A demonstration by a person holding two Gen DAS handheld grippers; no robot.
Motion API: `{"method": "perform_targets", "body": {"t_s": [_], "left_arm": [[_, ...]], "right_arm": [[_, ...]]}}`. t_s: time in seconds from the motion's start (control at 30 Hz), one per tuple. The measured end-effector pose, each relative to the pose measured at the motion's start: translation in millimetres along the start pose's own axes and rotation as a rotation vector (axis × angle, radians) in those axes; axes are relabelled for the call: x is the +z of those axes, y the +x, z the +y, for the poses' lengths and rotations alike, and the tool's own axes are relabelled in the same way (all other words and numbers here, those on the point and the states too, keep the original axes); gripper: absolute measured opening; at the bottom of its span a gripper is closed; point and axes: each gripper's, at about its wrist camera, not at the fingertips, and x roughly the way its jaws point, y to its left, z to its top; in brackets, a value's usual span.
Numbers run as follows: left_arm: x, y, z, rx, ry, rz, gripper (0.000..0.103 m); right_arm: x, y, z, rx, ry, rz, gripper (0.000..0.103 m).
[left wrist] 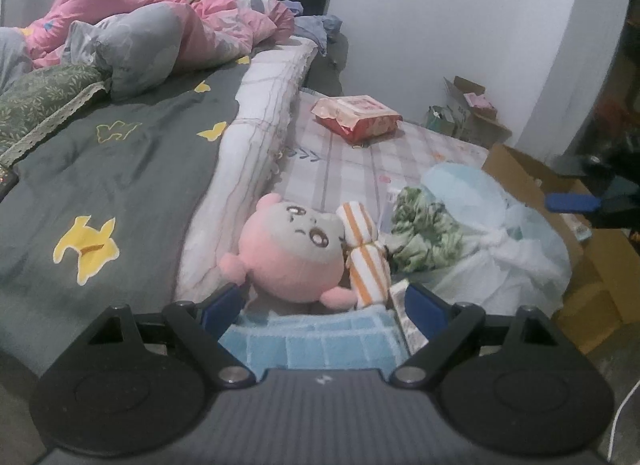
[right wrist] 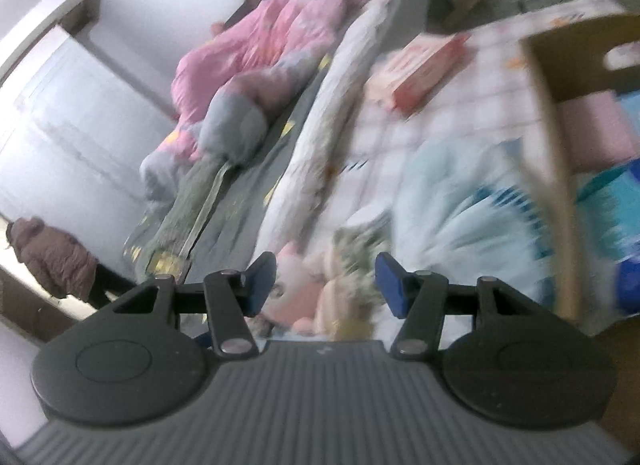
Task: Organize soft objects
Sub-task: 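Move the open right tool back over the bed to the pink plush toy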
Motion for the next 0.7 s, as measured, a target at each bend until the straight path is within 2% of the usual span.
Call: {"method": "perform_targets", "body": {"t_s": [0.17, 0.37, 0.57, 0.7], "left_arm": [[-7.8, 0.3, 4.3, 0.011, 0.023, 0.007, 0.09], [-17.0, -2.9, 15.2, 0.002, 0.021, 0.007, 0.089], [-10.0, 5.2, 21.6, -0.002, 0.016, -0.036, 0.08], [-0.9, 19.1, 26.3, 0.031, 0.041, -0.048, 0.075]], "right_arm": [[-16.1, 33.7, 9.1, 0.037, 0.036, 0.062, 0.055], [-43.1, 73.4, 21.9, 0.056, 0.05, 0.177, 0.055], [-49.4, 105.0, 41.4, 0.072, 0.041, 0.189, 0.055], [-46.0, 124.7, 48.5, 0.067, 0.043, 0.183, 0.054]]}}
